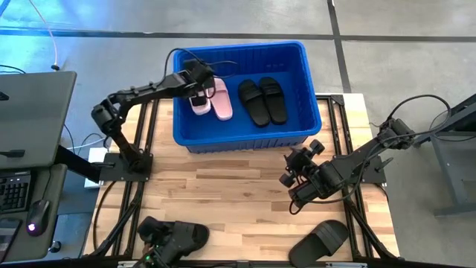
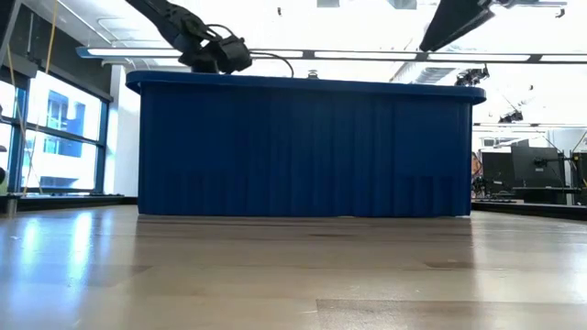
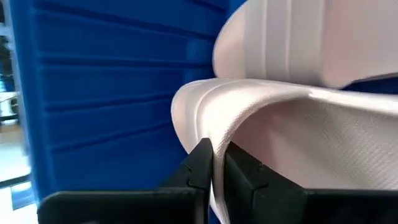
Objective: Pick and place slides into bin
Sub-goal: Put the pink slide into the blue bin, then put the black slide into the blue bin
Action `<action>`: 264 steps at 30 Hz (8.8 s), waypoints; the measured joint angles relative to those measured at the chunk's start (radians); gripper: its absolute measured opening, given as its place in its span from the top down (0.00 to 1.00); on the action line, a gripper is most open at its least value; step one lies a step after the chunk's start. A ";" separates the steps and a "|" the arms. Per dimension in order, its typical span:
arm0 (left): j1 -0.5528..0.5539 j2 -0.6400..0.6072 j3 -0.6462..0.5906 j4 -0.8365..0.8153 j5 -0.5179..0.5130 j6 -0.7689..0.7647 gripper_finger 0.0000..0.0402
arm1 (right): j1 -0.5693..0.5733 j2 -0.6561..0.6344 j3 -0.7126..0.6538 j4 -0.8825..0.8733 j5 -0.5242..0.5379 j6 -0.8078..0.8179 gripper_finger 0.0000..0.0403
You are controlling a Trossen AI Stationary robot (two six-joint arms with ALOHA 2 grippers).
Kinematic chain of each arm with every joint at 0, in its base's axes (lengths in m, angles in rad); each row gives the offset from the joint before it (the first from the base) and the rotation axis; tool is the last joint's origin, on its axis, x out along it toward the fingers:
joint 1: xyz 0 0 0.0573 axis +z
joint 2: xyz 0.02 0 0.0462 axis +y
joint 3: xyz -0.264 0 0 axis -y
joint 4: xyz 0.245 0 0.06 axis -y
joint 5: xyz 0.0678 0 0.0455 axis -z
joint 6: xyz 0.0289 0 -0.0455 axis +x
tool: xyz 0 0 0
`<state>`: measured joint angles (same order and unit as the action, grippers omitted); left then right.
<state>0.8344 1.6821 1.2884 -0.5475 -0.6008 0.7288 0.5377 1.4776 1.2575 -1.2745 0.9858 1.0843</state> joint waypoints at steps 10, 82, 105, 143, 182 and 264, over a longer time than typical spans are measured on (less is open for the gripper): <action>0.004 0.008 0.000 -0.007 0.117 0.023 0.76 | 0.000 0.000 0.000 0.060 -0.057 0.015 0.66; -1.858 -0.390 -0.297 -0.453 0.202 -1.574 0.39 | -0.029 0.016 -0.047 0.255 -0.122 0.034 0.66; -1.921 0.011 -0.325 -0.076 -0.134 -1.052 0.55 | -0.020 0.145 -0.046 0.377 -0.245 0.041 0.66; -1.741 0.124 -0.325 0.209 -0.290 -0.700 0.59 | -0.015 0.148 -0.046 0.479 -0.391 0.033 0.66; -0.974 -0.005 0.519 0.335 -0.066 0.282 0.99 | 0.229 0.187 -0.046 0.625 -0.423 0.173 0.66; -0.520 0.418 1.057 -0.018 0.724 0.154 0.44 | 0.220 0.386 0.225 0.719 -0.661 0.466 0.66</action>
<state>0.3143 2.0999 2.3456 -0.5659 0.1235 0.8825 0.7578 1.8633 1.4822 -0.5552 0.3247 1.5501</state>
